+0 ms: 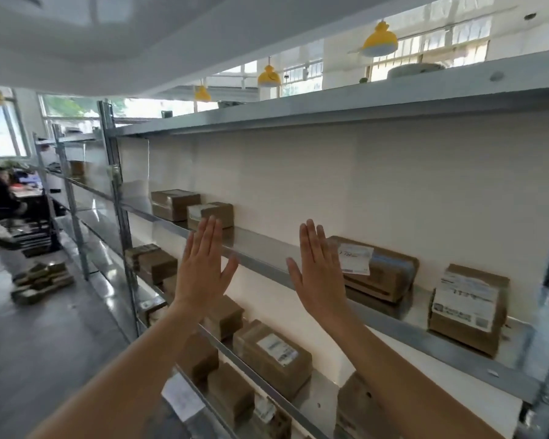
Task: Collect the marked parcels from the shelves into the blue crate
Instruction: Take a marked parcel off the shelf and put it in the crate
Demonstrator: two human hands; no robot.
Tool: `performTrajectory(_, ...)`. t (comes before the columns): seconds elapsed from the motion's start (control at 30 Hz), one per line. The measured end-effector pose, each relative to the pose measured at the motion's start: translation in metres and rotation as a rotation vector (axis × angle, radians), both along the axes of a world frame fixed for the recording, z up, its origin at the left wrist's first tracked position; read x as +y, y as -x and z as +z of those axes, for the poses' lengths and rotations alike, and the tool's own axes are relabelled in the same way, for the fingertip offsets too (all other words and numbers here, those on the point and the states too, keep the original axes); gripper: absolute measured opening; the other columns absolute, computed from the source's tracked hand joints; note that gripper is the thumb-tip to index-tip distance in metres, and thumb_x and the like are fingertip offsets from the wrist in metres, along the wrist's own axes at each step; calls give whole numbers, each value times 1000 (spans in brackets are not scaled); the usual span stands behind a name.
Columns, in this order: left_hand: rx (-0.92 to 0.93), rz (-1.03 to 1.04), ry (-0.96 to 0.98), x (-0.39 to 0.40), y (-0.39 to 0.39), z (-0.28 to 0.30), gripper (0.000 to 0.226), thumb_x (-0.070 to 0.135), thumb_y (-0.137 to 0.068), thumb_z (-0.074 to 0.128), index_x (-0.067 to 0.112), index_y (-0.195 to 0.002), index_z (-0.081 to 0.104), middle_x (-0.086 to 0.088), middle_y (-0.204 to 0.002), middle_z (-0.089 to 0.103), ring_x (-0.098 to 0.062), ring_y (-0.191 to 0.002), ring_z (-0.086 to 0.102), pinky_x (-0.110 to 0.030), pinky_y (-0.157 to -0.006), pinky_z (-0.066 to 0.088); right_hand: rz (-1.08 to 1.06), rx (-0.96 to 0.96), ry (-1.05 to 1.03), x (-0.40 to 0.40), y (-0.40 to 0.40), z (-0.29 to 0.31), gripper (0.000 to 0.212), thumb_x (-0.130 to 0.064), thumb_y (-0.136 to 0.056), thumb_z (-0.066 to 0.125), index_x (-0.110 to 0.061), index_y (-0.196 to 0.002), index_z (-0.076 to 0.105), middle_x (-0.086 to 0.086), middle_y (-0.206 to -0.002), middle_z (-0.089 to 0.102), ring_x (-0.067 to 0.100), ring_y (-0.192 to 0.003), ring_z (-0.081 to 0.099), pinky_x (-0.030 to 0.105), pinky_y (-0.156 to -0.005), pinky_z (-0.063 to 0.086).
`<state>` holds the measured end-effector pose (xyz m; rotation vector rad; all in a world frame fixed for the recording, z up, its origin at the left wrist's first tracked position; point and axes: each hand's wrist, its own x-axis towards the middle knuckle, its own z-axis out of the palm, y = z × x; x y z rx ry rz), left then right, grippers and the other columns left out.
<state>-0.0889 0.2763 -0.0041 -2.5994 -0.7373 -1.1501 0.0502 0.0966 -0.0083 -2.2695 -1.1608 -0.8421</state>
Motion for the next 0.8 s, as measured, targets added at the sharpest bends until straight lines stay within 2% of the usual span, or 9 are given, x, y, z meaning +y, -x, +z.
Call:
performTrajectory(0.13,4,34,7,46,1,-5,76,59,-95,3,11,-154,2,-6,-162,-1,-19,-149,-6,-38,-122,2,22,-27,27,60,-12,-3,68,-56,-97,9,-22,-149,-19,-1,-160,-20,20,-148,-15,42,-122,-3)
performTrajectory(0.37,38,93,11,150,11,-3,74,55,-93,2,12,-153,-7,-5,-161,-9,-17,-148,-15,-34,-120,-8,45,-46,15,177,-14,-3,70,-54,-99,15,-18,-156,-1,2,-163,-10,20,-149,-10,43,-123,1)
performTrajectory(0.5,49,125,-19,214,20,2,73,53,-93,1,12,-153,-7,-5,-161,-8,-18,-148,-14,-36,-121,-6,57,-43,1,243,-11,1,69,-52,-100,21,-17,-156,1,2,-163,-8,19,-149,-9,43,-123,1)
performTrajectory(0.57,56,150,-16,244,25,1,72,53,-94,2,11,-152,-6,-6,-161,-8,-19,-148,-12,-37,-122,-5,95,-41,28,274,-9,-1,69,-53,-99,15,-16,-156,1,3,-163,-7,20,-150,-8,45,-123,4)
performTrajectory(0.67,63,191,7,288,31,-6,70,51,-99,13,10,-152,-6,-6,-161,-9,-20,-148,-13,-39,-122,-4,142,-39,58,318,-10,-3,71,-55,-96,7,-16,-155,0,4,-163,-6,23,-150,-5,45,-123,3)
performTrajectory(0.8,63,243,6,344,26,-10,73,50,-101,25,10,-152,-6,-5,-160,-10,-20,-147,-15,-37,-121,-8,205,-17,59,384,-21,-5,67,-49,-102,21,-16,-155,-4,3,-163,-9,21,-150,-10,44,-123,0)
